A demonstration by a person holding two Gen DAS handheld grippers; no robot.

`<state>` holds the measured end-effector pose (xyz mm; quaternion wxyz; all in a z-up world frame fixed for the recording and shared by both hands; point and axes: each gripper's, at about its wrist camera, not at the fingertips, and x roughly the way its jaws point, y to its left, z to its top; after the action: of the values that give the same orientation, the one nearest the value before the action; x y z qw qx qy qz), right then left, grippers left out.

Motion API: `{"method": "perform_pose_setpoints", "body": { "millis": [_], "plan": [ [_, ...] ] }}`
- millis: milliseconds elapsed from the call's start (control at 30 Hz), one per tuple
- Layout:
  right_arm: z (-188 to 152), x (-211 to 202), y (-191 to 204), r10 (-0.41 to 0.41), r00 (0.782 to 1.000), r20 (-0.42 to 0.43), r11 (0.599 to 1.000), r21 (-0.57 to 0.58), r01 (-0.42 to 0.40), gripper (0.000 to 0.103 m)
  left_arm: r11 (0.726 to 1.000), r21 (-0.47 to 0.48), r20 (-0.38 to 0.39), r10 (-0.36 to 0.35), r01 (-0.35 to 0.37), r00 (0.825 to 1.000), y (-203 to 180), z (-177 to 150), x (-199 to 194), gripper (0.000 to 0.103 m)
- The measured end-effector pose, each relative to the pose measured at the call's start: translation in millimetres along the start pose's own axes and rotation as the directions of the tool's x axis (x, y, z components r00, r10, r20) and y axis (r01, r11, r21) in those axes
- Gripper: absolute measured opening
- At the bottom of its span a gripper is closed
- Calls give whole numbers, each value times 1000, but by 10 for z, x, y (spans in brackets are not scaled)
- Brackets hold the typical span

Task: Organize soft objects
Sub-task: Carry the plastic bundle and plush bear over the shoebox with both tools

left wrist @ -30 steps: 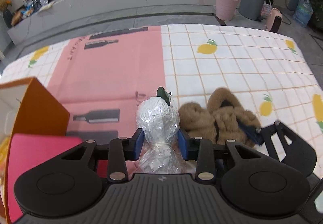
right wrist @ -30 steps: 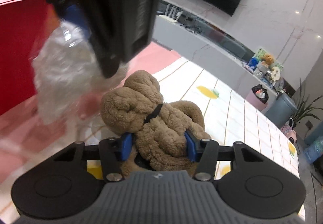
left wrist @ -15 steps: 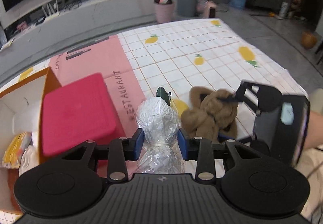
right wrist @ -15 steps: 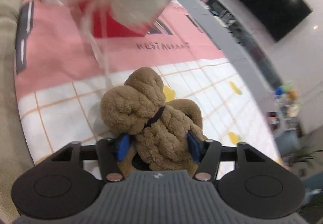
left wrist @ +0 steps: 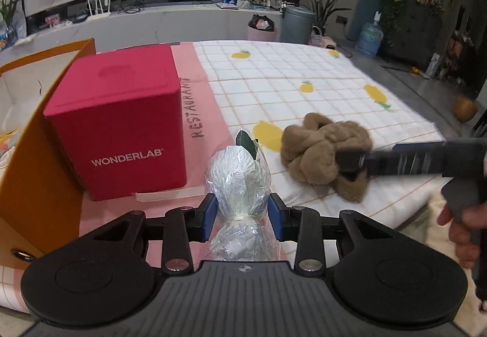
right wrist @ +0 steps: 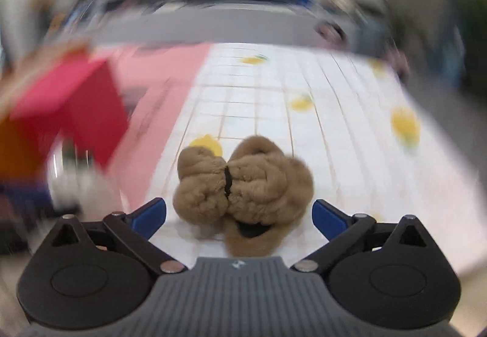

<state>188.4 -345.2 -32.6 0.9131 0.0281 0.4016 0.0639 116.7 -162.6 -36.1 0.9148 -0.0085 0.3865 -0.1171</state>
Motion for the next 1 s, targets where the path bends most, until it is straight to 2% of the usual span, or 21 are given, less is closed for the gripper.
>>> {"method": "perform_pose_setpoints", "body": {
  "millis": [67, 133, 233, 333, 400, 500, 533, 567, 600, 633, 700, 733, 767, 800, 833, 867, 900, 933, 1000],
  "plan": [
    [-36, 91, -145, 24, 999, -28, 982, 190, -19, 100, 999, 15, -4, 32, -32, 999, -6, -36, 107, 41],
    [-29, 241, -175, 21, 998, -55, 948, 319, -2, 100, 998, 45, 24, 46, -47, 999, -29, -73, 111, 41],
    [6, 407, -112, 4, 996, -91, 925, 380, 31, 100, 997, 55, 15, 58, -59, 998, -60, -37, 121, 41],
    [37, 595, -24, -25, 991, -135, 930, 360, 73, 101, 999, 14, -6, 41, -41, 999, 7, -13, 133, 42],
    [41, 570, 33, -39, 992, -119, 958, 278, 71, 101, 999, -50, -29, 12, -13, 1000, 100, 15, 148, 42],
    [-24, 540, 60, -13, 993, -119, 999, 40, 18, 95, 992, -121, -49, -31, 25, 998, 256, 27, 142, 42],
    [-53, 568, 85, -8, 989, -149, 996, -87, -5, 95, 990, -139, -49, -42, 35, 998, 298, 17, 135, 42],
    [-96, 575, 136, -5, 983, -182, 970, -239, -40, 94, 988, -148, -49, -48, 40, 998, 319, 6, 126, 42],
    [-136, 508, 156, 22, 984, -176, 930, -358, -85, 91, 988, -146, -47, -51, 43, 998, 330, -9, 111, 42],
    [-147, 460, 130, 48, 976, -211, 902, -410, -133, 86, 989, -140, -46, -49, 42, 998, 328, -22, 99, 42],
    [-114, 399, 4, 51, 950, -309, 900, -399, -178, 86, 990, -135, -44, -41, 34, 998, 308, -41, 78, 42],
    [-97, 369, -83, 36, 946, -322, 916, -367, -160, 87, 991, -133, -43, -37, 31, 998, 303, -61, 59, 42],
    [-67, 326, -183, 39, 951, -306, 941, -310, -139, 90, 991, -132, -42, -33, 27, 999, 297, -72, 47, 42],
    [-27, 266, -303, 72, 957, -280, 969, -207, -133, 99, 991, -131, -41, -29, 23, 999, 283, -68, 48, 42],
    [10, 217, -433, 122, 959, -255, 988, -65, -143, 100, 992, -127, -40, -25, 20, 999, 272, -64, 46, 42],
    [31, 176, -557, 176, 958, -225, 982, 104, -156, 100, 992, -123, -39, -23, 18, 999, 267, -63, 53, 42],
    [29, 146, -675, 222, 955, -197, 946, 280, -163, 100, 993, -121, -38, -21, 16, 999, 264, -67, 46, 42],
    [8, 133, -763, 250, 953, -172, 889, 432, -155, 100, 992, -122, -38, -20, 16, 999, 257, -64, 58, 42],
    [-31, 119, -817, 254, 959, -123, 783, 608, -129, 100, 991, -130, -38, -23, 17, 999, 265, -69, 56, 42]
  ]
}}
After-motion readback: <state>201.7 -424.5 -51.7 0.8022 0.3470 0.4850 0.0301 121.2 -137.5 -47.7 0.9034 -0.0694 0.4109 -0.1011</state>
